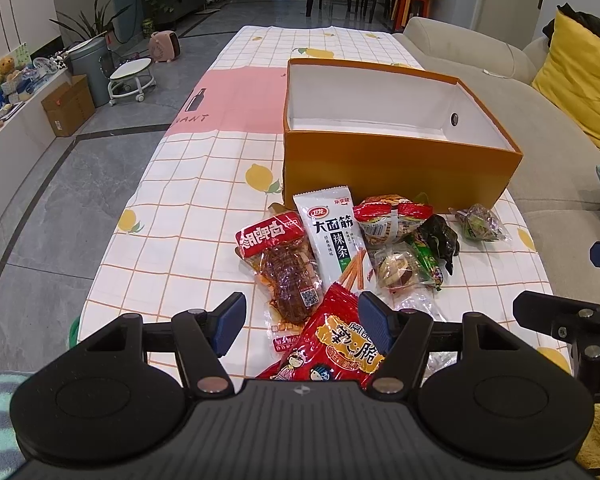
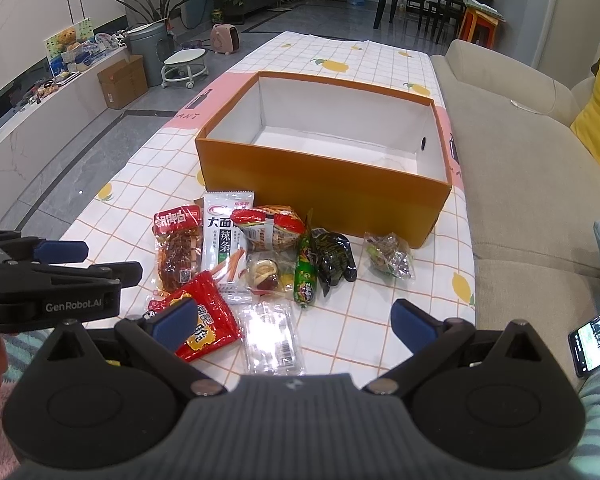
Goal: Organize snacks
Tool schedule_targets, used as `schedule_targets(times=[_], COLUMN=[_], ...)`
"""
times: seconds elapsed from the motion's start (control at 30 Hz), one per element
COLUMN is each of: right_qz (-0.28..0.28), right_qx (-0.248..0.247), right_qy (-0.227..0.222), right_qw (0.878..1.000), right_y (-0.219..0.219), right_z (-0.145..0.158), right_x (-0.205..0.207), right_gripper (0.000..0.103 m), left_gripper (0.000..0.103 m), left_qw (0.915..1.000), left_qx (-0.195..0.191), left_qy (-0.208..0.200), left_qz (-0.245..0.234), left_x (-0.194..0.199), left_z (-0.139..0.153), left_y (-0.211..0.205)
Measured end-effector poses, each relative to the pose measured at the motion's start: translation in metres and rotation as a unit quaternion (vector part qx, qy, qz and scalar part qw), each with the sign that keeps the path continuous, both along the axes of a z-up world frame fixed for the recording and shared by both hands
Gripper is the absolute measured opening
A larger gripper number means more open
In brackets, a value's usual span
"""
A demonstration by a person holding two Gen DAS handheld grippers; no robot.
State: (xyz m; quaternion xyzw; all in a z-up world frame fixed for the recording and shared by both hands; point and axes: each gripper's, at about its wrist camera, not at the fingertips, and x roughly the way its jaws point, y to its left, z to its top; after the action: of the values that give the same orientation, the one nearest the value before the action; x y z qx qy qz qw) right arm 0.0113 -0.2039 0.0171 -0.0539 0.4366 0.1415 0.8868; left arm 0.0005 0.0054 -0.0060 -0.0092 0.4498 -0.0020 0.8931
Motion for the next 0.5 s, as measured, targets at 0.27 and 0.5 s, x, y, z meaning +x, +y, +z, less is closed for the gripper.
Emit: schedule_targets(times=[0.27,0.5], right_qz=[-0.001,-0.001], right_qx=[0.001,0.001], right_qy=[0.001,0.001], right_qw=[1.000,1.000], right_y=[-0.0009,-0.0009], right_z=[-0.0004,-0.0007], right_x=[0.0006,0.0008], right_gripper=[0.099,0.099], left_gripper=[0.076,0.076], left_qw=[1.0000,1.0000], left_qx=[-0.001,-0.001], left_qy=[0.000,0.001], left_qz=[0.000,0.000], left_x=[0.0001,0.0000], left_z=[-0.0001,-0.0002], left_y=[-0.0002,-0.0005])
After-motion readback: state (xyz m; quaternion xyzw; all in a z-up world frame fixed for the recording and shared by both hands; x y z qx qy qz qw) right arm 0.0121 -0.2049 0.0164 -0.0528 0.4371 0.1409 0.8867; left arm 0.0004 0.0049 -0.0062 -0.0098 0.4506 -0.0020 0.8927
